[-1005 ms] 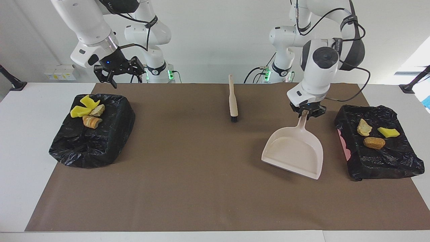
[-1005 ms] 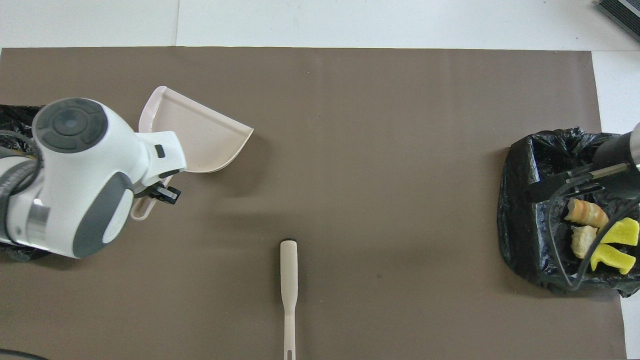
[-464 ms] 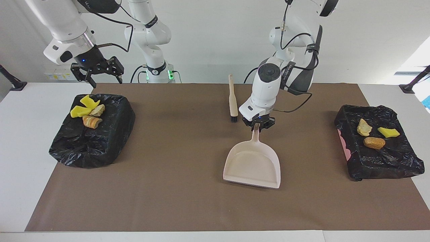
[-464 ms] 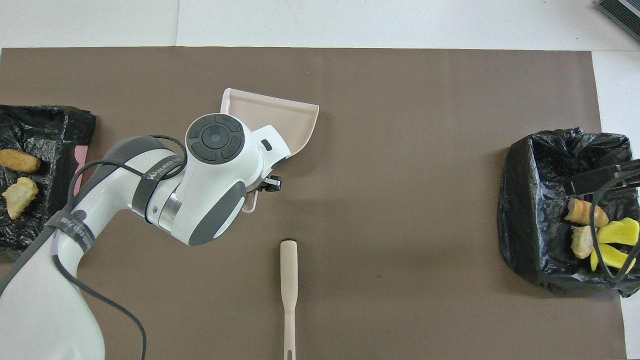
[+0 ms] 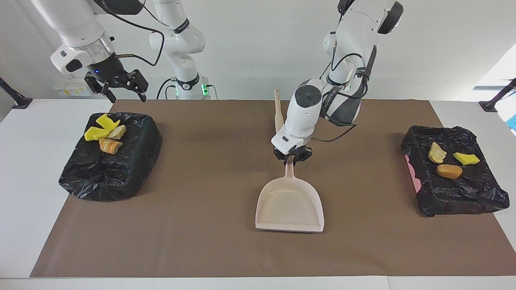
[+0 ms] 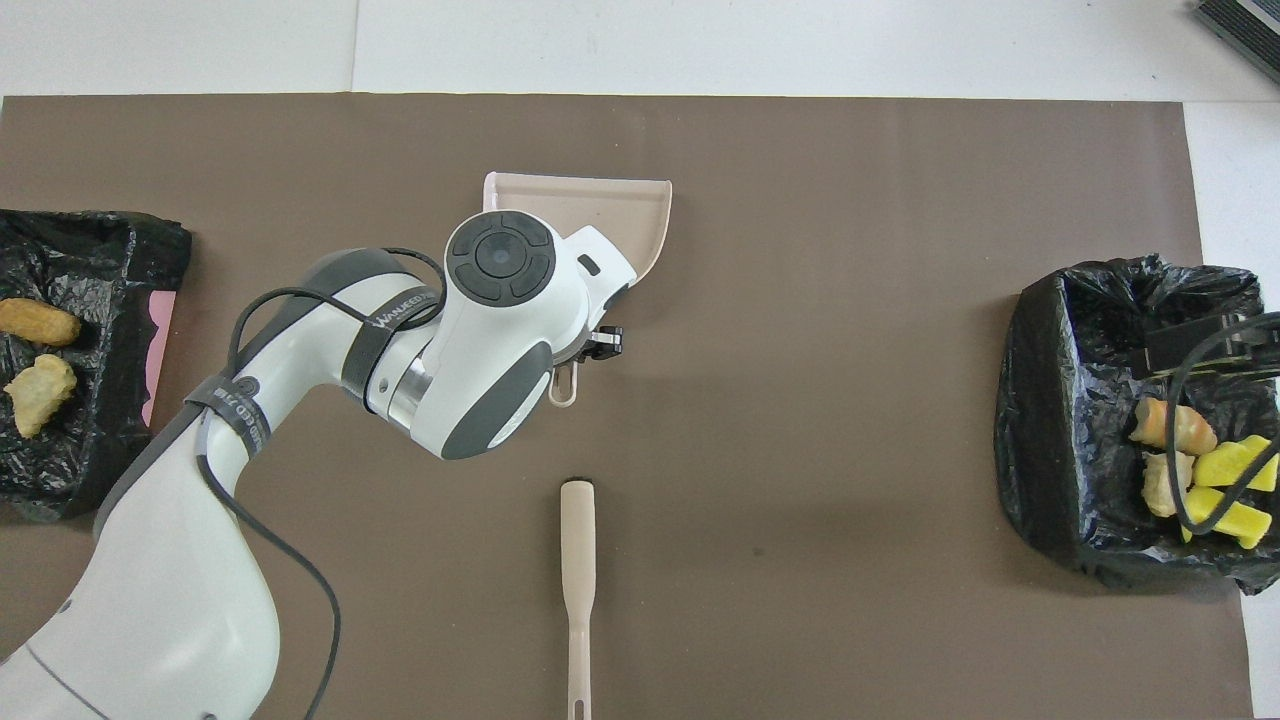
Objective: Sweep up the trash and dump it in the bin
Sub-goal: 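Set the dustpan on the mat and release it with the left gripper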
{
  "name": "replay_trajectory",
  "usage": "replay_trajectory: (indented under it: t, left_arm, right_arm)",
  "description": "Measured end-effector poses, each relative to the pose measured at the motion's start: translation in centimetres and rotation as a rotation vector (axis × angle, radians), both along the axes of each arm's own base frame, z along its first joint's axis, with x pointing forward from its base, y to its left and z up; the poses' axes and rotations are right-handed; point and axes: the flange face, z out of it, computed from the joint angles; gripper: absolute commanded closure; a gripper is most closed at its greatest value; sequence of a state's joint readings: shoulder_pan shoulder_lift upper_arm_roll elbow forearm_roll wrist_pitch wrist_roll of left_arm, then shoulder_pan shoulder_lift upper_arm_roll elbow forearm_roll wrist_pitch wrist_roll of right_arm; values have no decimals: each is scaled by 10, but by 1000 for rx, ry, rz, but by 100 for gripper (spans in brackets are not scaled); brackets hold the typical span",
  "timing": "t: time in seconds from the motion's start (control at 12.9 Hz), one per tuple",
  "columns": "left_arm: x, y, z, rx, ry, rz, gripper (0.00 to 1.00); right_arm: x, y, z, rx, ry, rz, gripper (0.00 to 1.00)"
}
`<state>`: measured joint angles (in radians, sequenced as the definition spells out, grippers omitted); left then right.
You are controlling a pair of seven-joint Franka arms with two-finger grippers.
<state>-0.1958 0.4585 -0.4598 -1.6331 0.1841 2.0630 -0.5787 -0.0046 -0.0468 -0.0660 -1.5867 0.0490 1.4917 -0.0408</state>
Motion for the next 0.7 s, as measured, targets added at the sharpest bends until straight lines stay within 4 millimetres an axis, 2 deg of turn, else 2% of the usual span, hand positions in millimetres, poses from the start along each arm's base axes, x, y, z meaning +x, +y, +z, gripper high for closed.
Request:
replay_trajectory:
  t: [0.39,0.46,0.54,0.62,0.7]
  left_arm:
    - [8,-4,-21,12,15,4,100]
    - [9,-4,-20,12,14,4,92]
    - [9,-4,-20,13,14,5,64]
    - [9,-4,-20,13,14,5,28]
    - [10,-3,-19,13,12,6,6]
  right_arm:
    - [0,3,1,0,-2,1,0]
    - [0,4,2,0,-3,4,0]
    - [-1,6,2,0,-4,7,0]
    - [0,6,3,-1,-8,8,0]
    - [2,7,3,-2,-21,9,0]
